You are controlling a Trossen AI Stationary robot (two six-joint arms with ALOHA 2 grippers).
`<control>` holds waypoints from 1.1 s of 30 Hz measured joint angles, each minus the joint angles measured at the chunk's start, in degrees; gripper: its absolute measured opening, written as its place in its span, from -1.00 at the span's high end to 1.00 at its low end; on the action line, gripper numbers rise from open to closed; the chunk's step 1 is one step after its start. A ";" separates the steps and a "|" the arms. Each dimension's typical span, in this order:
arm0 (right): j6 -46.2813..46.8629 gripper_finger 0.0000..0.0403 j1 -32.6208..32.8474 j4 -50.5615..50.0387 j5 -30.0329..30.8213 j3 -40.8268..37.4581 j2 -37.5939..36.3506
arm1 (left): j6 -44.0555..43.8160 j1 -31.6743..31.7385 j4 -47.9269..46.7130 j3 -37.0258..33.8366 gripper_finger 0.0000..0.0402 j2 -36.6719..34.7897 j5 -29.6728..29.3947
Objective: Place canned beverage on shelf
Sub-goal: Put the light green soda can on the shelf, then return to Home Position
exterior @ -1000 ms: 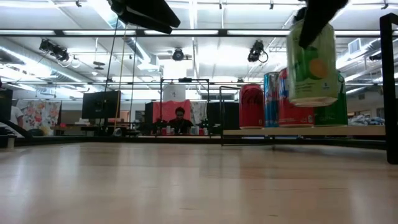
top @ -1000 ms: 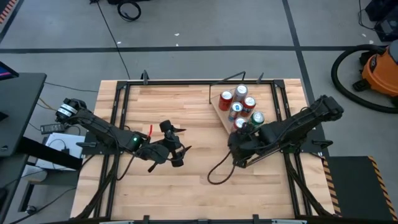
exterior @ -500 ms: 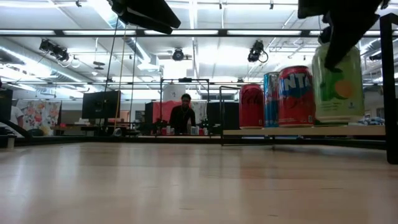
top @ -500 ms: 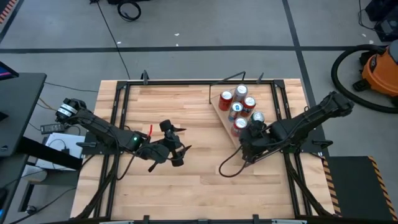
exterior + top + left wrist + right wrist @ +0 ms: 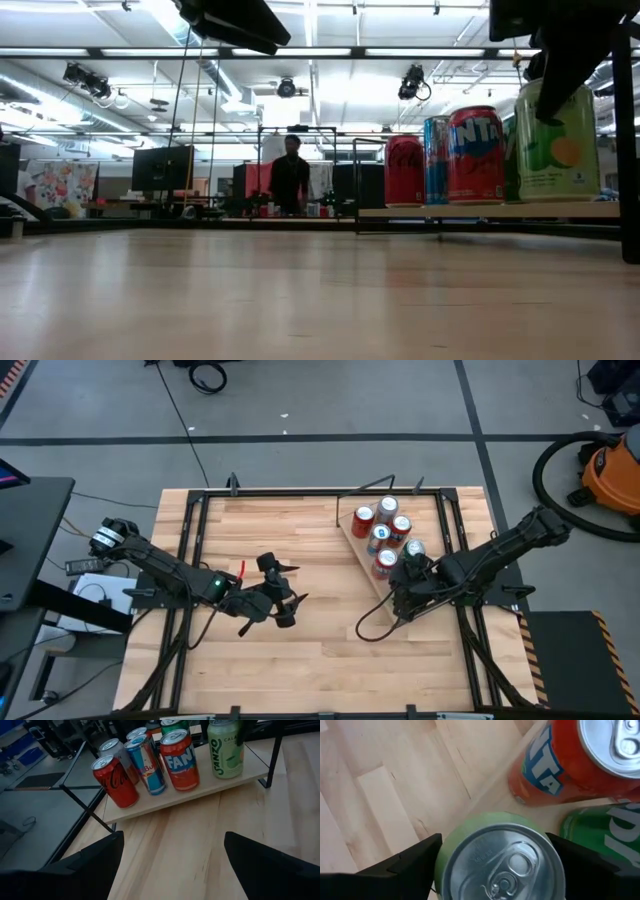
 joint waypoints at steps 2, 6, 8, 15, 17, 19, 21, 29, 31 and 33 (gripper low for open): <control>0.01 -0.81 -0.05 -0.38 -0.27 -0.03 -0.52 | 1.20 -0.13 0.35 0.00 -0.78 0.00 0.00; 0.37 -0.85 -0.02 -0.74 -0.74 0.23 -3.26 | 3.58 -1.09 1.81 0.00 -0.78 -0.02 0.10; 0.36 -0.86 -0.02 -0.94 -0.31 0.25 -5.30 | 4.96 -1.47 2.88 0.00 -0.78 -0.02 0.42; -2.44 -0.86 -0.04 -1.42 5.95 0.27 -15.73 | 9.24 -0.82 6.18 0.00 -0.78 -1.65 6.29; -3.85 -0.86 -0.07 -1.19 8.66 0.27 -18.94 | 10.66 -0.59 6.23 0.00 -0.78 -2.40 8.38; -5.15 -0.86 -0.07 -0.38 11.07 0.27 -22.11 | 11.73 -0.16 6.78 0.00 -0.78 -3.63 10.60; -6.94 -0.86 -0.04 1.13 12.82 0.27 -25.08 | 11.99 0.40 7.13 0.00 -0.78 -5.02 12.58; -14.46 -0.86 -0.06 8.89 19.55 -2.98 -33.83 | 14.29 1.85 10.66 -2.86 -0.78 -10.61 17.57; -15.87 -0.85 -0.04 11.60 20.29 -5.43 -36.41 | 14.66 2.65 16.32 -6.89 -0.78 -12.01 19.69; -17.15 -0.83 -0.04 14.20 21.64 -8.13 -39.01 | 14.58 3.76 19.97 -11.25 -0.78 -14.32 21.39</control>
